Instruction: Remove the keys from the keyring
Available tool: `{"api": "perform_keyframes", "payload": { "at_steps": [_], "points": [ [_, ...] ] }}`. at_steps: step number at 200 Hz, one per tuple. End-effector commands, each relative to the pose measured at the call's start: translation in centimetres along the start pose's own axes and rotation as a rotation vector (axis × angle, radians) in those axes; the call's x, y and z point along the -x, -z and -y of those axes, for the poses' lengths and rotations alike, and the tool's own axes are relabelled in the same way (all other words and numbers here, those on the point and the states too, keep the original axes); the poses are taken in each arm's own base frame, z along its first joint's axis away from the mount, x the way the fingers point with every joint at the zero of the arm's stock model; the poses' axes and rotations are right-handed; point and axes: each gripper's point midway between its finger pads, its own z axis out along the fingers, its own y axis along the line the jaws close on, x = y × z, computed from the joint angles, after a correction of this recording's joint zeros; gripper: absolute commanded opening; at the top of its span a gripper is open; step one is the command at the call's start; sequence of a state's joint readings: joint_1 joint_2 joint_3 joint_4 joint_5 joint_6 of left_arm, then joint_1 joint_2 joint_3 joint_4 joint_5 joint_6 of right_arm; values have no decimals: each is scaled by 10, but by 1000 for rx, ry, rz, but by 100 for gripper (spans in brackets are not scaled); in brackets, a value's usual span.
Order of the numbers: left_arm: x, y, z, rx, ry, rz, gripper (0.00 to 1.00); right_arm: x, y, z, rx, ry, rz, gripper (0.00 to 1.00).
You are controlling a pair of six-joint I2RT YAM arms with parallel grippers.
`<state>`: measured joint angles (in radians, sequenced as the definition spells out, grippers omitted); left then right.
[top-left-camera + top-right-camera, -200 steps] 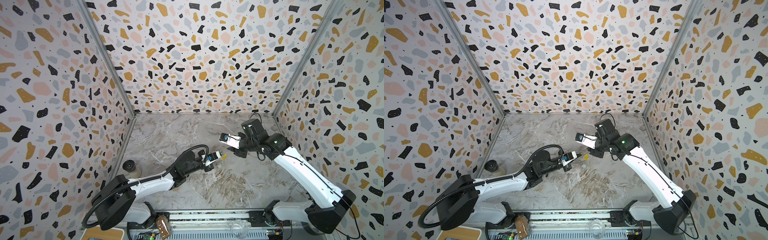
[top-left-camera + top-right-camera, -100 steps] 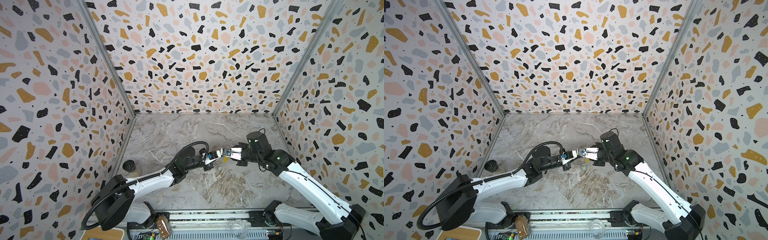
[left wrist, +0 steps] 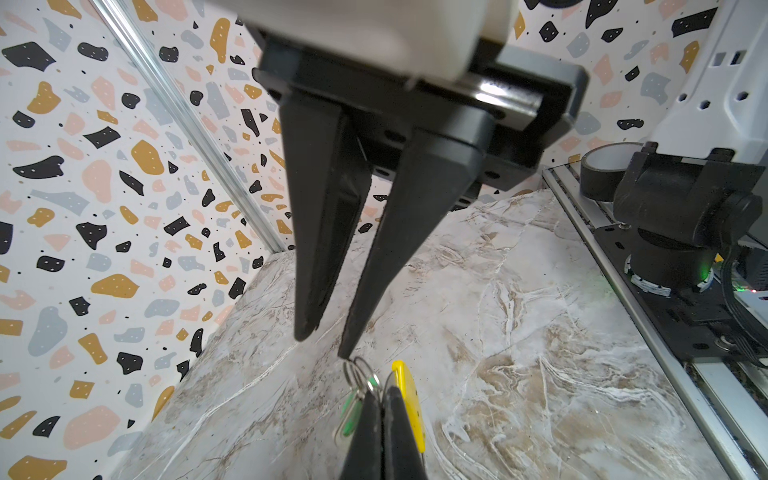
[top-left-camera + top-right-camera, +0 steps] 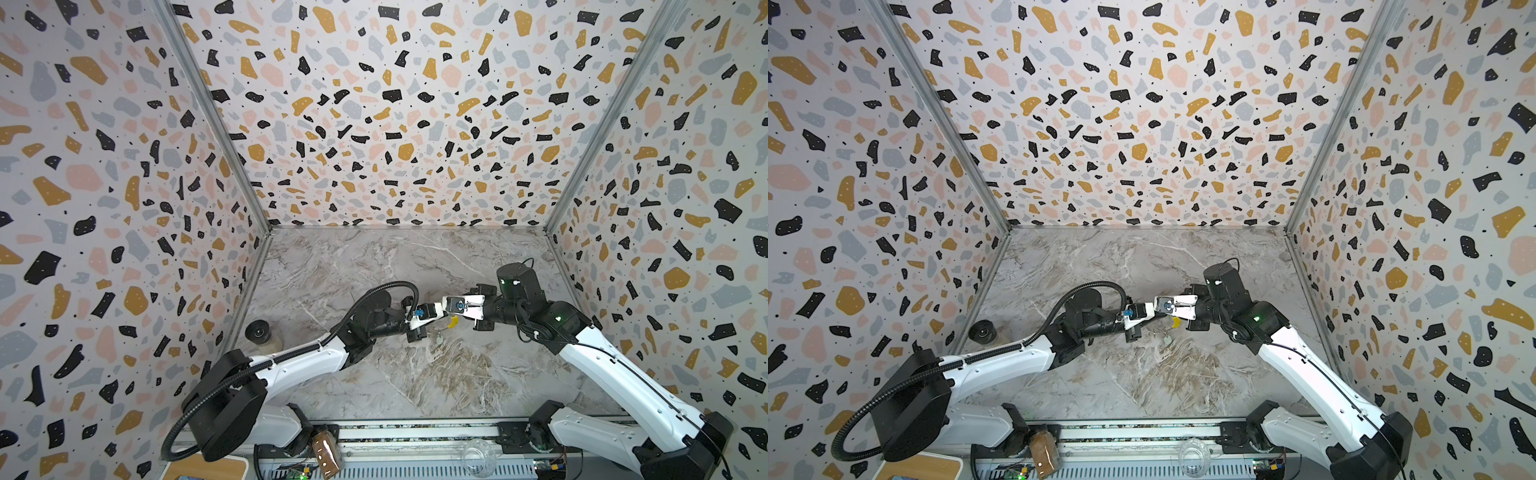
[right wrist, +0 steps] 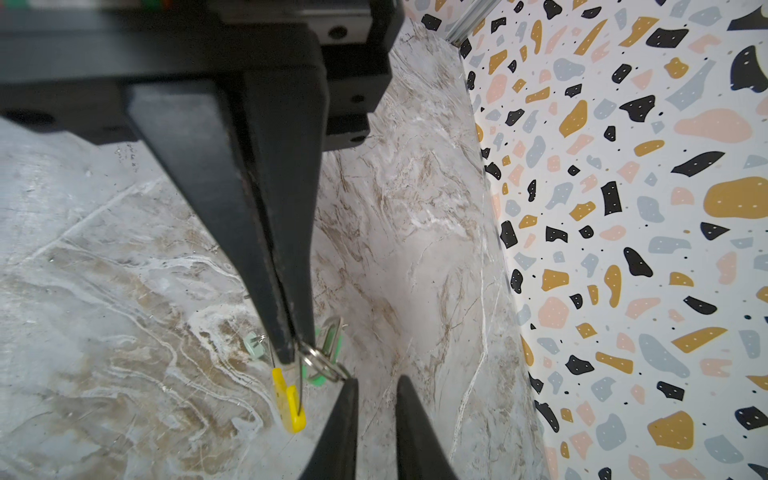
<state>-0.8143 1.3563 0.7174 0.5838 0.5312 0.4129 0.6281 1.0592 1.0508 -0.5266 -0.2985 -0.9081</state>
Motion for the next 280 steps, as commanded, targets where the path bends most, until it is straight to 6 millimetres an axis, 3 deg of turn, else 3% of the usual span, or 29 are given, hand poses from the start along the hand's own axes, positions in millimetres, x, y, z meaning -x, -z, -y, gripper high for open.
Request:
{"api": "perform_keyframes", "payload": {
  "at_steps": [1,93,280],
  "points": [
    [24,0,-10,9,-50,52,0,14,5,-4,52,19,44,19],
    [23,-4,-11,0,-62,41,0,7,5,-9,87,39,2,24],
    [15,-10,-5,-45,-60,15,0,28,10,1,42,115,82,21]
  ]
}}
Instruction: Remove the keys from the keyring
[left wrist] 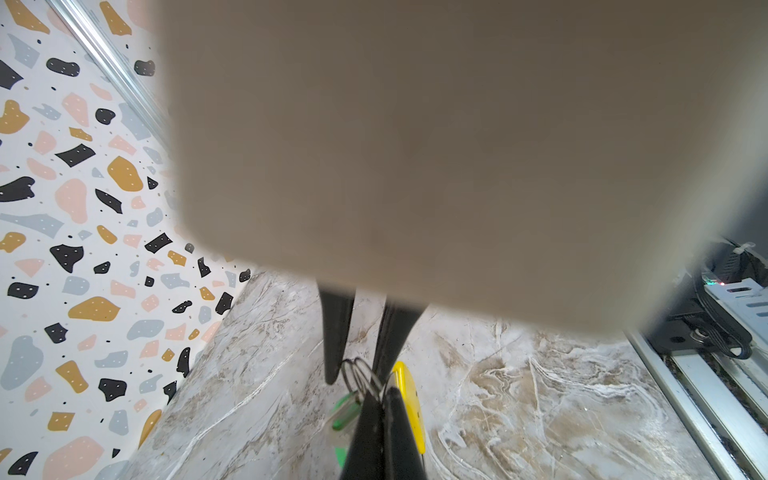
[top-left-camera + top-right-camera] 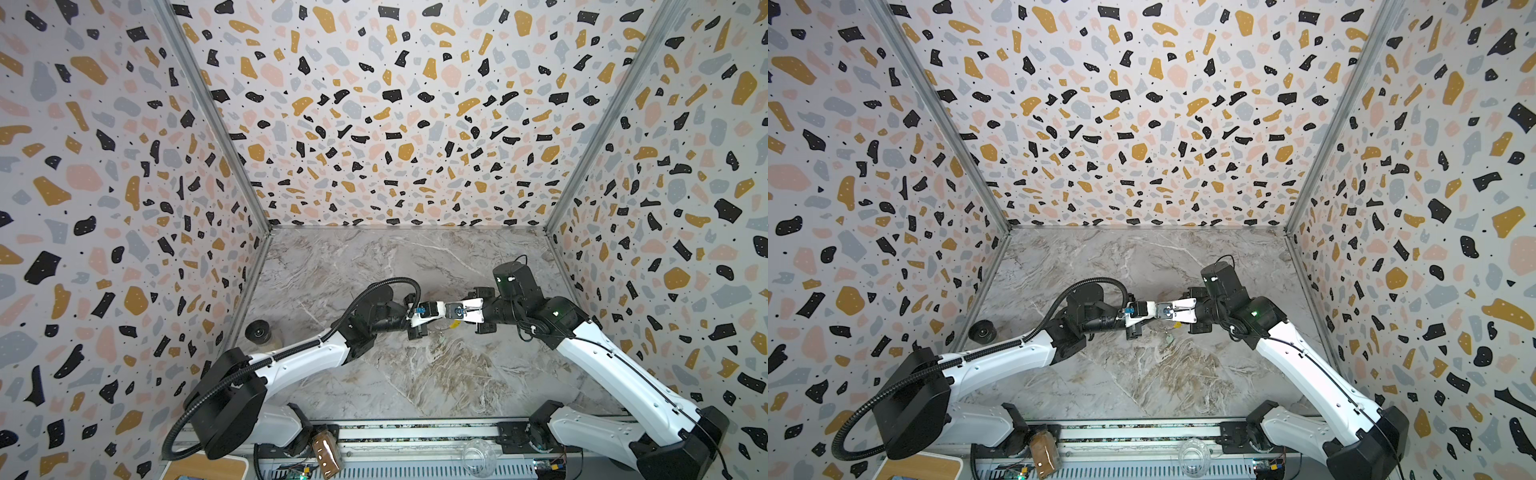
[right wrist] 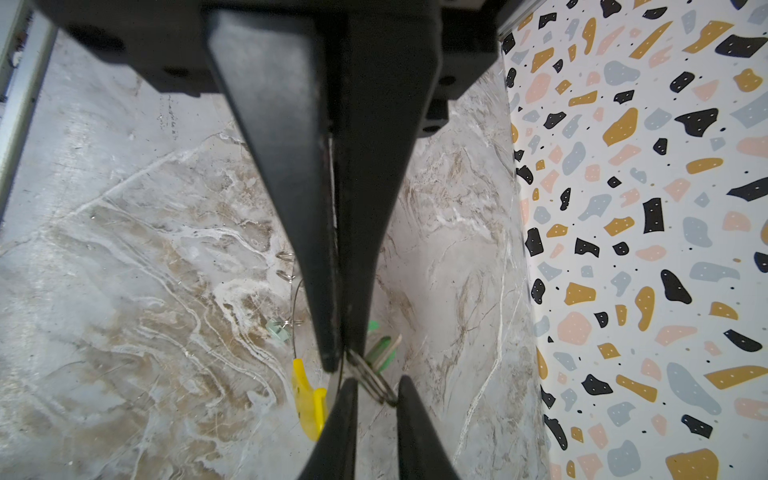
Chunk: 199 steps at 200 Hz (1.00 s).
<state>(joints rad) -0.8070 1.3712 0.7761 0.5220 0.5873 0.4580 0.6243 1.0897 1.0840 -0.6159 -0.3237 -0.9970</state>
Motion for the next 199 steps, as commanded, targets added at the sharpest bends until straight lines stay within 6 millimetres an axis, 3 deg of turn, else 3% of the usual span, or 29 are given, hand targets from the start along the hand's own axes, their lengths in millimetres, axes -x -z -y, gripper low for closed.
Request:
{"api": "perform_keyframes", "payload": {
  "at_steps": [1,149,199],
  "points": [
    [6,-6,-5,5,-26,5,0,32,14,14,-44,59,102,21],
    [-7,-14,-5,-10,-9,-28,0,36,33,24,-114,84,149,22],
    [-9,-13,-3,-15,-5,-34,0,23,36,25,-121,59,127,22]
  ]
}}
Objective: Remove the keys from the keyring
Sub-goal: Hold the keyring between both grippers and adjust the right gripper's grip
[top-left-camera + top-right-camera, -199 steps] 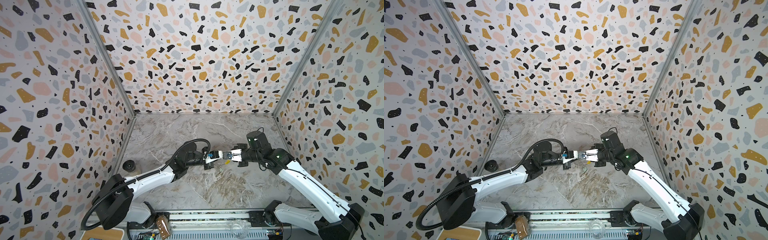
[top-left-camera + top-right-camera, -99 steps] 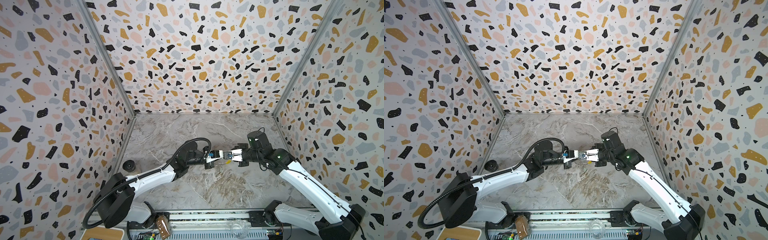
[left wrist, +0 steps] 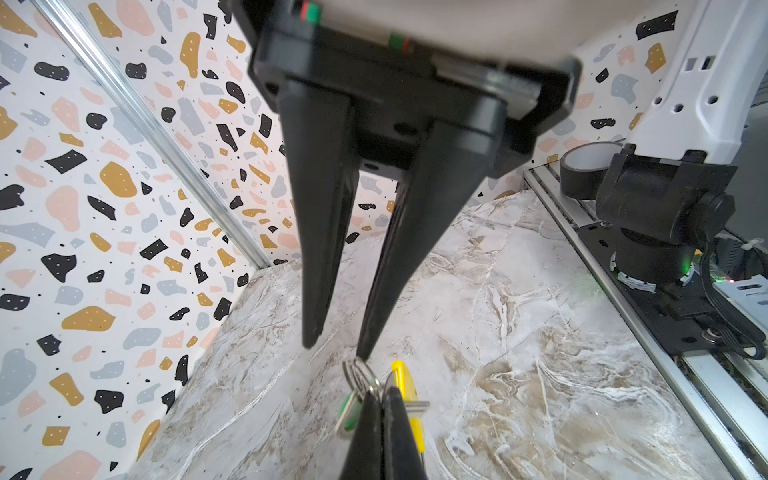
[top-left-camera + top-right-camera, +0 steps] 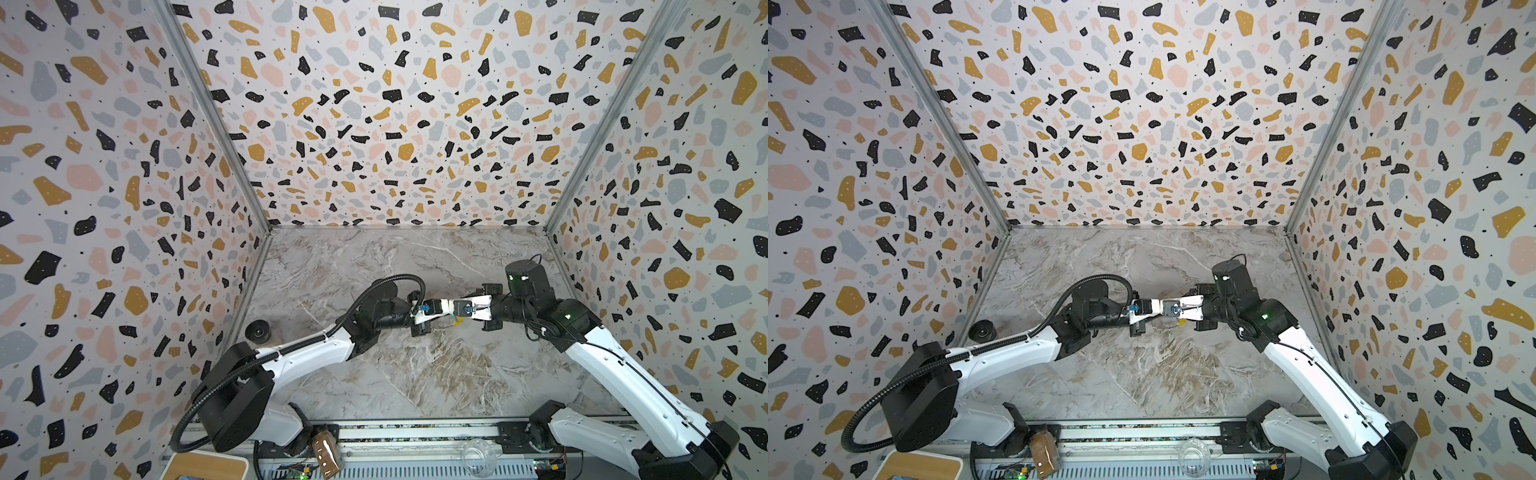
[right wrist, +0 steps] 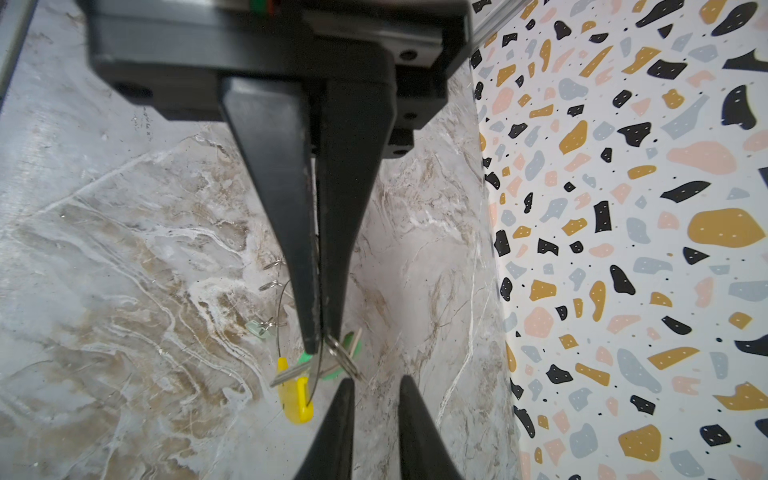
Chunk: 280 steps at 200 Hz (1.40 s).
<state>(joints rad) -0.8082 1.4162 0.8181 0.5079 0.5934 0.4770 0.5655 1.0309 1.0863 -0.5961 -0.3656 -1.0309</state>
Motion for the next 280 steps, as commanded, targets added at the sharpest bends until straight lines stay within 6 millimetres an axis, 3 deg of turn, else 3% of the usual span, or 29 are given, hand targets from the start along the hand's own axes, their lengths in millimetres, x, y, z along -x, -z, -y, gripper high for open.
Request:
{"api": "perform_keyframes", "payload": {
  "at_steps": [1,61,123,184,236,280],
  "points": [
    [-6,-3,1,-1,5,-24,0,20,12,11,-41,29,88,22],
    [-2,-2,0,-2,-10,-26,0,8,1,-4,42,7,46,21],
    [2,0,0,-5,-15,-20,0,-8,-8,-6,37,5,13,22],
    [4,2,-1,0,-27,-20,0,-8,-3,-5,25,-24,56,22],
    [7,1,0,-13,-30,-11,0,0,-5,-12,70,-49,109,21],
    [10,2,4,-37,-34,-4,0,-6,-10,-20,93,-65,95,20]
  ]
}}
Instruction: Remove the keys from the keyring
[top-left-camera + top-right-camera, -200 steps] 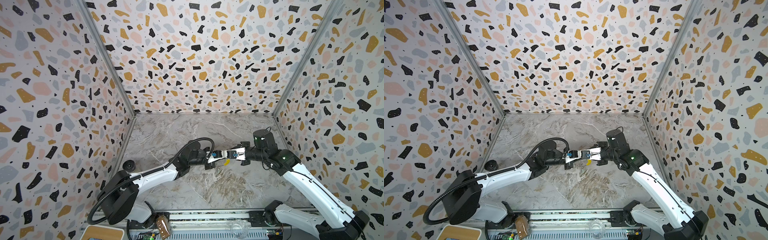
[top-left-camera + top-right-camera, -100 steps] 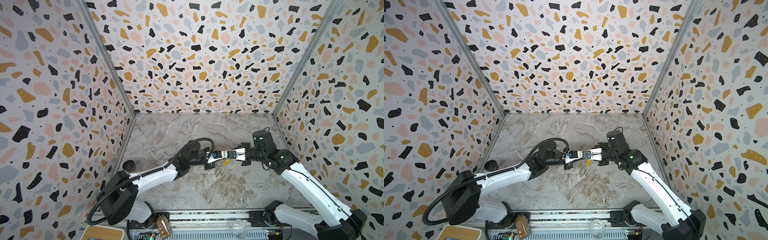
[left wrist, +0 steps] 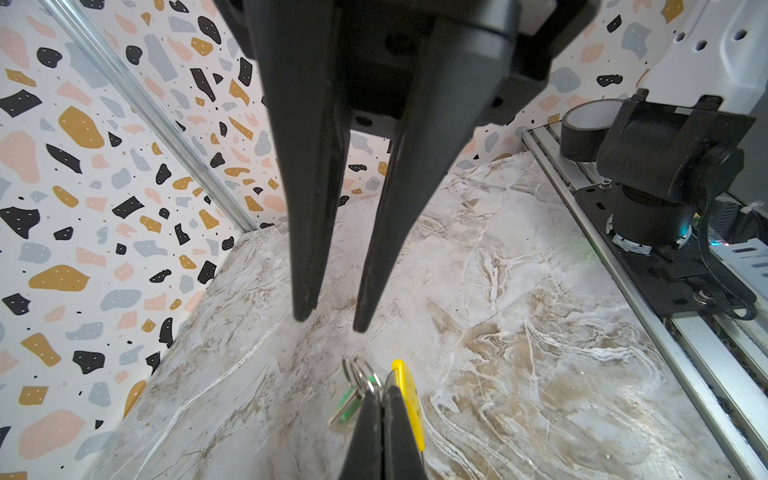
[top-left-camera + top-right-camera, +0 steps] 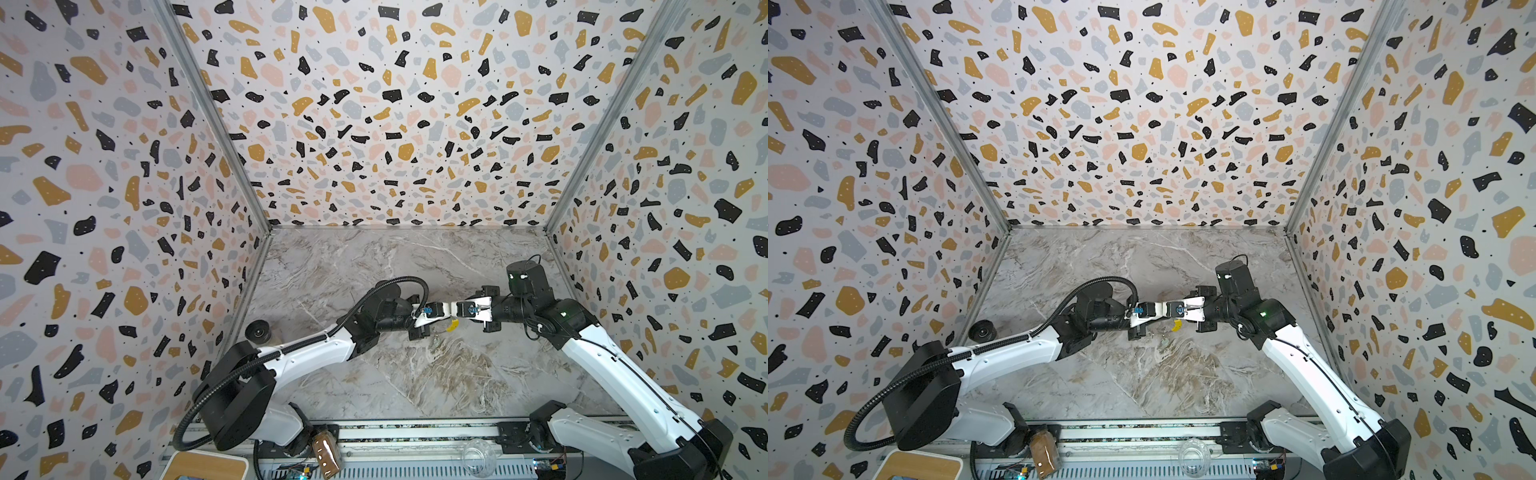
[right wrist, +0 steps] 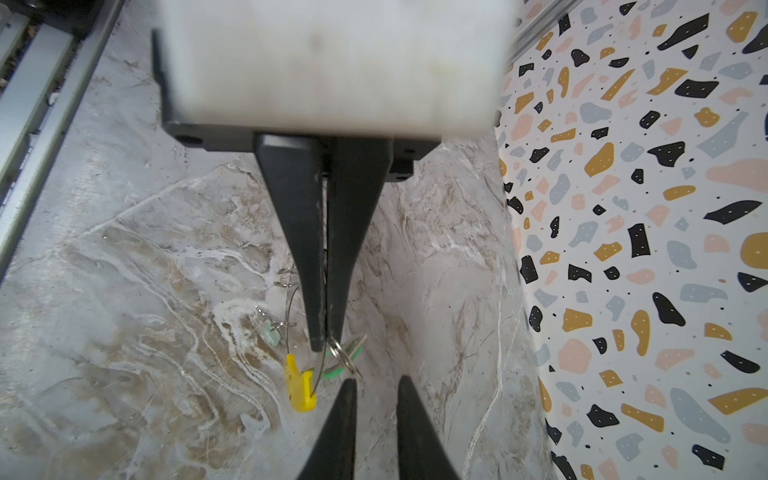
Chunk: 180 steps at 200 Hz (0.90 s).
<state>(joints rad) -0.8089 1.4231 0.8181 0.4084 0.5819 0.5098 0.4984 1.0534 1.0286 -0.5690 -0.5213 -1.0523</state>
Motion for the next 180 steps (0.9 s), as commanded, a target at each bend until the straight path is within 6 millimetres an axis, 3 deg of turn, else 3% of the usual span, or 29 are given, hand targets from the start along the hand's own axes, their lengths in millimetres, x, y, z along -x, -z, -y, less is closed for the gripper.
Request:
{"api": "perform_keyframes", "payload": {
  "at_steps": [1,180],
  "points": [
    [33,5,-6,0,-63,77,0,1,1,-7,20,-26,18,20],
    [39,8,-2,-13,-80,96,0,1,-6,-14,44,-75,68,18]
  ]
}}
